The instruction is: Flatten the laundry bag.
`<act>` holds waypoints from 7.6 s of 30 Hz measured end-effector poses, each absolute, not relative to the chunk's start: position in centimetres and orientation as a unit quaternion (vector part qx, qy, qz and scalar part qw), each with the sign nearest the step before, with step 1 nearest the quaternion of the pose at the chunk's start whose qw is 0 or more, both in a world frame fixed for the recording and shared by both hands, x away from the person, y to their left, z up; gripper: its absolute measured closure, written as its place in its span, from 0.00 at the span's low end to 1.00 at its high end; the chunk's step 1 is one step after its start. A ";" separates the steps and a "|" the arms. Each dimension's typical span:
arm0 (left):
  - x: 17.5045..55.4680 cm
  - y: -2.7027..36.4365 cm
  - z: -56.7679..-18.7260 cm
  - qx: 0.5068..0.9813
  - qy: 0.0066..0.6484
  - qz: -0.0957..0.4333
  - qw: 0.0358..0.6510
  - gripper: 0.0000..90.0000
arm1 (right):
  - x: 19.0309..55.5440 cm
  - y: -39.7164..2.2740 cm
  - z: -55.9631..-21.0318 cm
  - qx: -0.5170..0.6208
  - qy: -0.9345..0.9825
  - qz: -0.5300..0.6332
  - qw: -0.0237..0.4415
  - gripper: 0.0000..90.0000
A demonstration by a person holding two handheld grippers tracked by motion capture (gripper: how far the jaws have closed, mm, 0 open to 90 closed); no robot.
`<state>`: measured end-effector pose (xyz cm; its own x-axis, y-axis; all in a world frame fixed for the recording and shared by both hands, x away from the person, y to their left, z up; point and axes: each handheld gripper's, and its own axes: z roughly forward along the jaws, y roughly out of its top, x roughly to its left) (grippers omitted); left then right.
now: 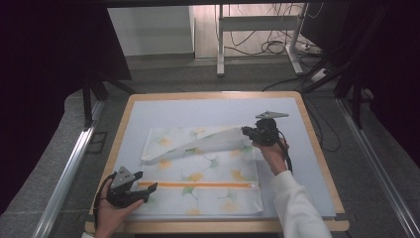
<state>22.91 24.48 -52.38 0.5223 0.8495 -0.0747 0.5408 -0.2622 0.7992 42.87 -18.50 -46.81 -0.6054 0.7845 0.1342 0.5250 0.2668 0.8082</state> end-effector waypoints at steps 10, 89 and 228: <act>22.8 24.9 -52.3 0.769 0.454 0.194 0.407 0.32 | 44.3 -19.2 -47.7 0.442 0.769 0.437 0.148 0.96; 22.9 24.4 -52.6 0.775 0.449 0.186 0.403 0.32 | 41.5 -10.0 -46.8 0.310 0.863 0.394 0.071 0.39; 23.5 23.3 -52.9 0.789 0.439 0.172 0.394 0.32 | 47.0 -12.8 -50.4 0.347 0.891 0.269 0.114 0.99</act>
